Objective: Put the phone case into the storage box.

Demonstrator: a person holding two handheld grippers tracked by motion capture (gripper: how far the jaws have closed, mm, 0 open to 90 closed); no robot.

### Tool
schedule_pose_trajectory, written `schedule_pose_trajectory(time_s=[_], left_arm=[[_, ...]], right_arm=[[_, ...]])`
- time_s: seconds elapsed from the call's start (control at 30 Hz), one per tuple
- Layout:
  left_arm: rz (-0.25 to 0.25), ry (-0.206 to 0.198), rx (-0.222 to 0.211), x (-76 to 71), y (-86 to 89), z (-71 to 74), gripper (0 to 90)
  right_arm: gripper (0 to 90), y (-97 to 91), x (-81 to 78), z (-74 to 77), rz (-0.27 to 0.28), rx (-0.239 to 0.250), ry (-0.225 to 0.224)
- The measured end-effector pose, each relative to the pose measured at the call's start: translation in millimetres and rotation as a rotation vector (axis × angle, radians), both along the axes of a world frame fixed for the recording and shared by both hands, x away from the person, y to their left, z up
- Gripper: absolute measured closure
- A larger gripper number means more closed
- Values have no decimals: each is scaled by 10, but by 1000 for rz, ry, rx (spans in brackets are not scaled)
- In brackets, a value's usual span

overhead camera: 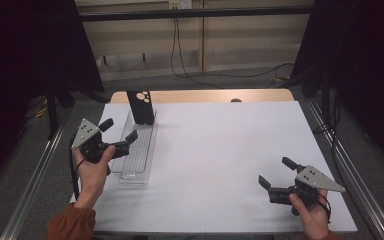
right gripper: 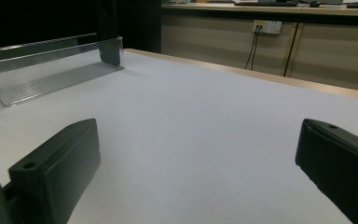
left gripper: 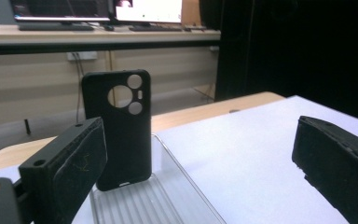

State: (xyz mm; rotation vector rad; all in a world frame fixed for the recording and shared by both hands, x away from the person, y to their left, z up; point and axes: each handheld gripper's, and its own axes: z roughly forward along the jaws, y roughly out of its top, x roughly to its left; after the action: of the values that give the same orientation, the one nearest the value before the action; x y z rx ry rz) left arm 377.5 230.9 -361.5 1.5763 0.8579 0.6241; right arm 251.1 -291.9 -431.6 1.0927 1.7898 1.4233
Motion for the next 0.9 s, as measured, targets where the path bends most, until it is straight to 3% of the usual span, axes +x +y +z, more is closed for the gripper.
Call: schedule_pose_trajectory(time_s=[0.1, 0.33, 0.57, 0.63, 0.67, 0.7, 0.77, 0.8, 0.83, 0.9], left_arm=[[0, -2, -1, -69, 39, -22, 30], [23, 38, 4, -222, 137, -212, 31], [38, 37, -3, -396, 203, -352, 31], [53, 27, -24, -431, 215, -374, 31], [32, 56, -48, -433, 223, -385, 32], [28, 60, -51, -456, 235, -404, 31], [52, 33, 3, -506, 226, -430, 32], [48, 28, 11, -523, 225, -442, 31], [46, 37, -8, -538, 225, -454, 32], [60, 21, 13, -576, 229, -470, 32]], right_arm=[[0, 2, 1, -2, -1, 2, 2], [0, -4, -7, 0, -5, 3, 2], [0, -23, -31, 4, -14, 5, 0], [0, -29, -38, 3, -15, 2, -3], [0, -30, -42, 2, -15, 3, -2], [0, -32, -46, 2, -15, 2, -2], [0, -34, -56, 2, -18, 7, -2], [0, -40, -61, 2, -19, 6, -2], [0, -49, -65, 0, -18, 1, -4], [0, -57, -74, -3, -25, 7, 1]])
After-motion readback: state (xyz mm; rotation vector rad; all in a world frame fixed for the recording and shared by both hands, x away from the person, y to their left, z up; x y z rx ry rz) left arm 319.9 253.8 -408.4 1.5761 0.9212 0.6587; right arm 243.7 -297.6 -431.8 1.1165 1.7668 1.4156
